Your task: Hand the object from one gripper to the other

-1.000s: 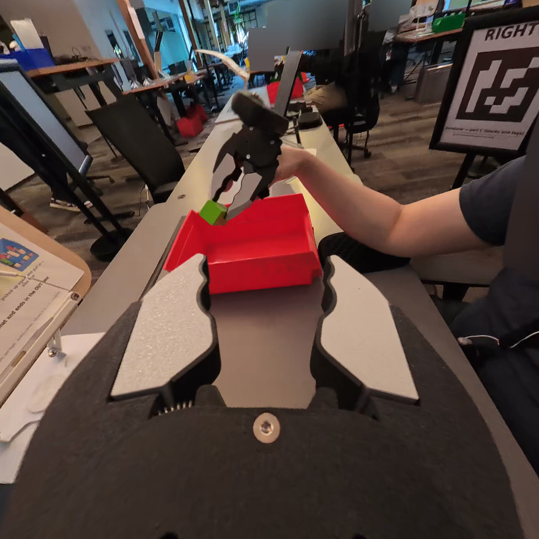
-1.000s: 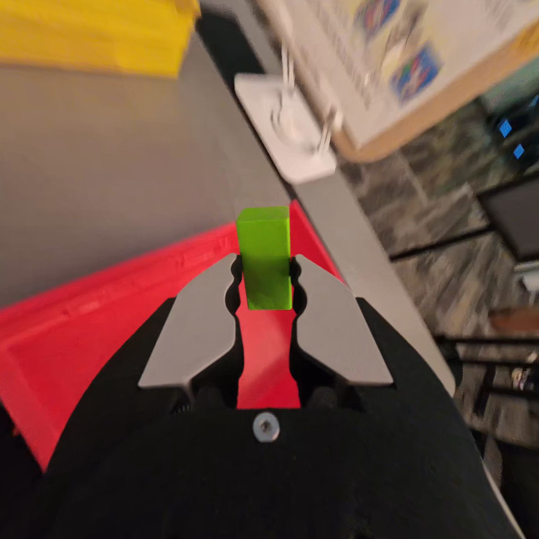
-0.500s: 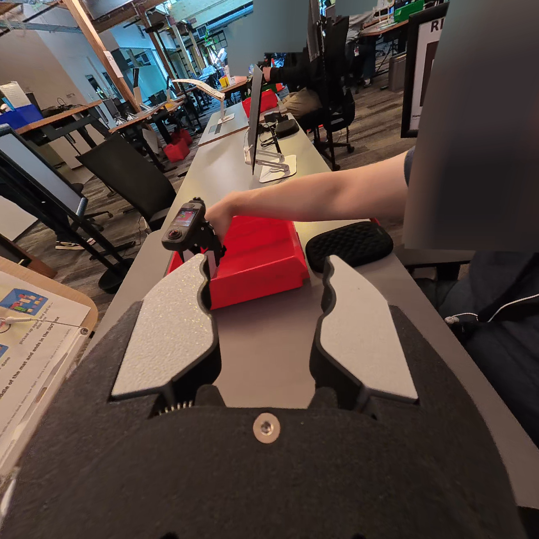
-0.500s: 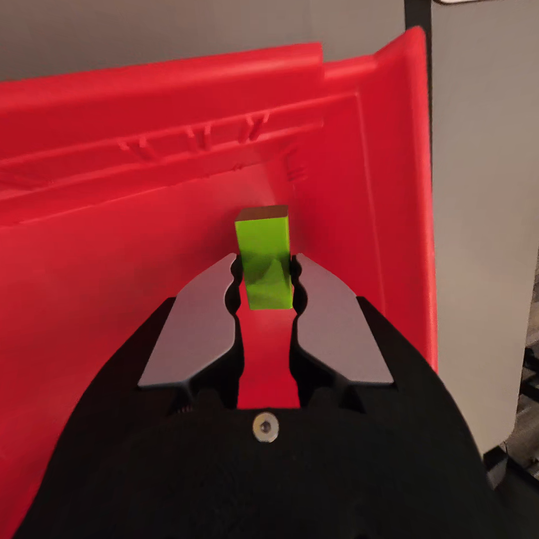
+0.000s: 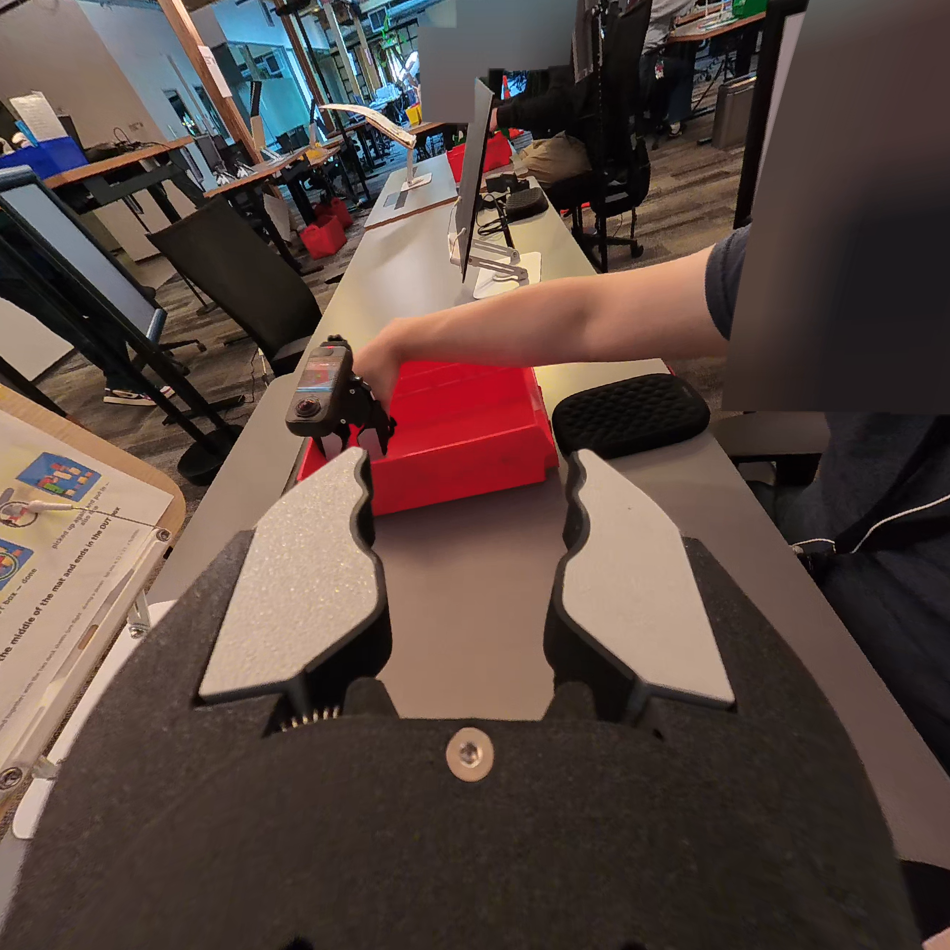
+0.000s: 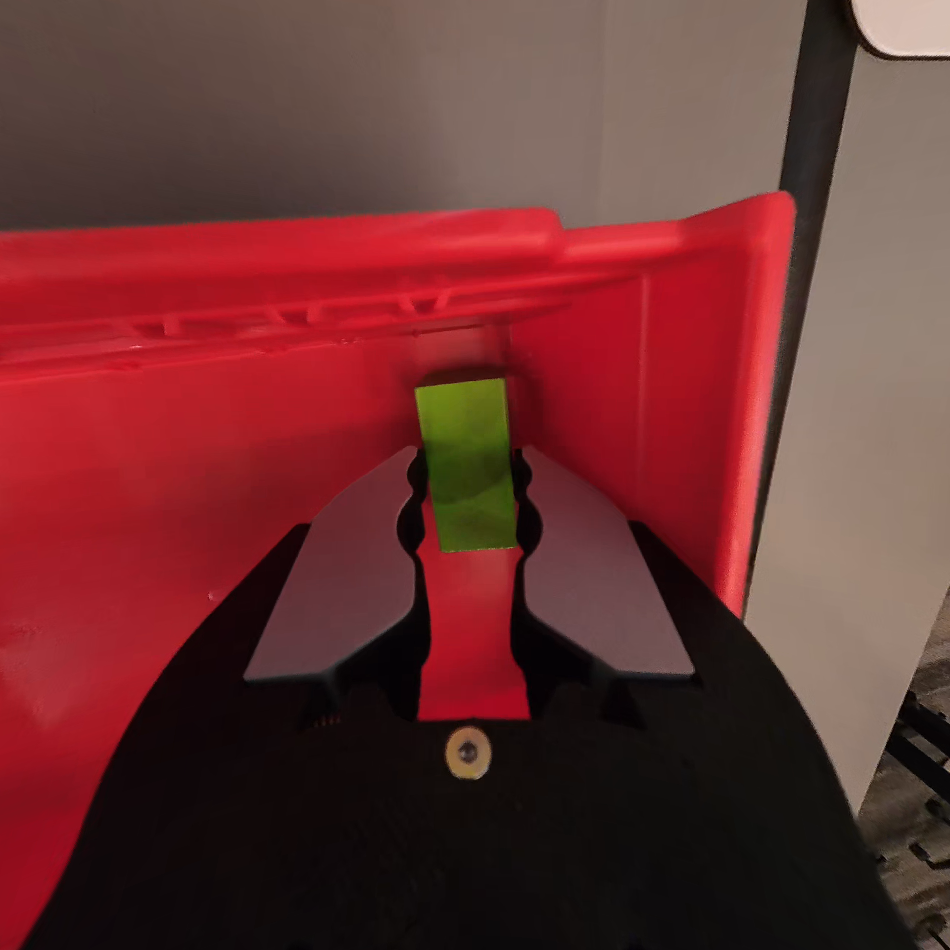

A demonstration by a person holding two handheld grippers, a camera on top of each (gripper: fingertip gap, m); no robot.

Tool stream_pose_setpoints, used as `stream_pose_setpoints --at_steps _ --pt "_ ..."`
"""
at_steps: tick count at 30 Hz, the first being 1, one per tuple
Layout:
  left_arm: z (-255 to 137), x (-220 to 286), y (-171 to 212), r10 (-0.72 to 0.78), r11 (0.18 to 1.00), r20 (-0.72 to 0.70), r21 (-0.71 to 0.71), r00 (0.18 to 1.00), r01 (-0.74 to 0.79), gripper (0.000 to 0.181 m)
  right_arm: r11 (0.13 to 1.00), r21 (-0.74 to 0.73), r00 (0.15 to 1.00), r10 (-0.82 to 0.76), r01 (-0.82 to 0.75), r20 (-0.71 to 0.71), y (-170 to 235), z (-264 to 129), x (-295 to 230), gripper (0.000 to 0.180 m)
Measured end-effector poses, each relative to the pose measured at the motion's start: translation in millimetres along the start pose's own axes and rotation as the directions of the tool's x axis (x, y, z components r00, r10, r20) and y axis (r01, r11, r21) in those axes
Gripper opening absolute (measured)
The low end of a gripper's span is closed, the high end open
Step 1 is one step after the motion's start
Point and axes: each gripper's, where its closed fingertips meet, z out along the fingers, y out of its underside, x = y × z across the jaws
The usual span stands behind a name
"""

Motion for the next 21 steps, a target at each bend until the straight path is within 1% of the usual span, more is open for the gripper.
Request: stream_pose_setpoints --at_steps 7,11,15,16,18,19,21 --pt "0 0 10 0.004 0.999 -0.003 -0.043 1.0 -0.004 0.072 1.0 -0.002 1.0 0.001 -0.001 0.016 0 0 0 0.034" --pt "-7 -6 18 -0.016 0.998 0.015 -0.063 1.0 0.017 0.073 1.0 0.03 0.999 -0.002 0.003 -0.033 -3 -5 2 0.038" --pt "-23 -17 24 -0.056 0.996 0.077 -0.069 0.995 0.061 0.074 0.999 0.042 0.996 0.002 0.002 -0.084 -3 -18 0 0.04" --pt "-28 -22 30 -0.063 0.993 0.116 -0.096 0.991 0.074 0.073 0.999 0.047 0.995 0.006 -0.001 -0.099 -2 -24 -2 0.04" --pt "-44 -34 54 -0.072 0.968 0.223 -0.219 0.972 0.122 0.072 0.997 0.081 0.989 0.026 -0.014 -0.149 -4 -41 -3 0.039" --pt "-55 -40 72 -0.068 0.939 0.291 -0.305 0.954 0.16 0.071 0.992 0.121 0.982 0.047 -0.025 -0.183 -7 -53 -3 0.039" --pt "-82 -49 111 -0.049 0.84 0.413 -0.475 0.909 0.261 0.07 0.974 0.221 0.965 0.104 -0.051 -0.239 -18 -82 -6 0.039"
